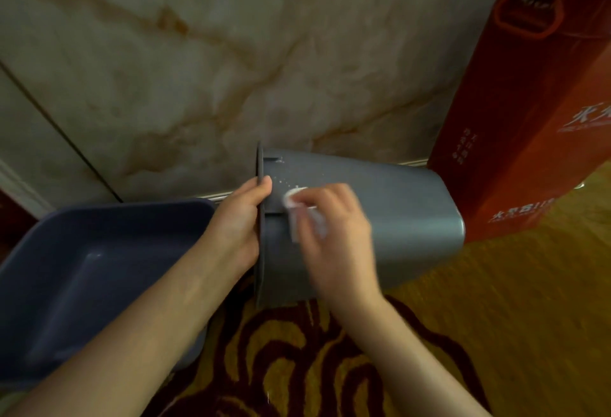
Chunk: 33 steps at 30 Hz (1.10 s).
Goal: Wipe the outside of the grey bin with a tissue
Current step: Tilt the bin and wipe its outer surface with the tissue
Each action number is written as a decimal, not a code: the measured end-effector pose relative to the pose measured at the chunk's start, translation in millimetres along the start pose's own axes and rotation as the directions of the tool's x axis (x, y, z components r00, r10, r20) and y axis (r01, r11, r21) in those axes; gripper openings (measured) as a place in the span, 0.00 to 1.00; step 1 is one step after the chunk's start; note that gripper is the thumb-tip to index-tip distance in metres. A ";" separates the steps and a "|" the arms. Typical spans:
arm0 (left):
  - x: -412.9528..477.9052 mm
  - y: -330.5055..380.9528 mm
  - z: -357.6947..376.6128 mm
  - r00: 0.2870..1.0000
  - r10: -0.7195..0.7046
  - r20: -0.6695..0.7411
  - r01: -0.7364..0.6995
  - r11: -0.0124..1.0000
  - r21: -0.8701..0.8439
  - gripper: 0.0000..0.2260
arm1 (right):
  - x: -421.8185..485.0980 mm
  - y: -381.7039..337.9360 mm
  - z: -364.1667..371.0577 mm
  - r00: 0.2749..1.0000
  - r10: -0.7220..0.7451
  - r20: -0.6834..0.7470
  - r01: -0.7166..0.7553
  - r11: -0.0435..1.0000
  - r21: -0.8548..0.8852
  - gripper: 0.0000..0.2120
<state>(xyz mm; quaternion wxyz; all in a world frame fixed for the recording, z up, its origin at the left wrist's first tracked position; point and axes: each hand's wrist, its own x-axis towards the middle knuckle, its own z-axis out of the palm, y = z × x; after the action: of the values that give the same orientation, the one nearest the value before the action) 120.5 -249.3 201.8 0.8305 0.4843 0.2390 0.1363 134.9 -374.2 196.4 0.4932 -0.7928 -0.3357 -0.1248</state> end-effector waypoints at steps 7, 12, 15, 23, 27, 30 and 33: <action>-5.9 -10.3 -27.5 0.998 0.060 -0.015 -0.061 0.997 -0.055 0.08 | -13.5 -3.3 40.9 0.992 -0.076 0.096 0.084 0.993 -0.087 0.09; -9.0 -24.8 -36.3 0.997 0.065 -0.032 -0.066 0.997 -0.049 0.12 | -26.6 37.2 23.9 1.000 -0.011 -0.015 0.008 0.974 -0.227 0.09; -7.3 -26.8 -41.0 0.999 0.021 -0.043 -0.024 0.997 -0.072 0.12 | -14.3 64.6 1.7 0.979 0.141 -0.147 -0.172 0.958 -0.228 0.08; -6.2 -28.0 -40.5 0.996 -0.071 -0.049 0.066 0.992 -0.111 0.19 | -1.7 8.3 35.6 0.996 -0.050 0.069 0.055 0.995 -0.078 0.09; -5.6 -24.7 -41.0 0.995 -0.084 -0.055 0.076 0.987 -0.143 0.18 | 4.8 0.1 53.1 0.985 -0.084 0.153 0.089 0.996 -0.024 0.09; -4.1 -25.1 -38.7 0.995 -0.078 -0.054 0.069 0.987 -0.143 0.18 | 13.4 7.0 47.7 0.983 -0.071 0.170 0.077 0.997 -0.031 0.08; -2.6 -23.8 -37.7 0.994 -0.073 -0.081 0.065 0.994 -0.091 0.17 | 20.9 18.1 38.3 0.989 -0.053 0.140 0.067 0.992 -0.103 0.06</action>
<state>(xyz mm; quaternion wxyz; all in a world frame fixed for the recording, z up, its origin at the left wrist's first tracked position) 98.2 -234.4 166.1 0.8446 0.4322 0.2842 0.1384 157.2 -337.7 176.4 0.4217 -0.8144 -0.3852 -0.1029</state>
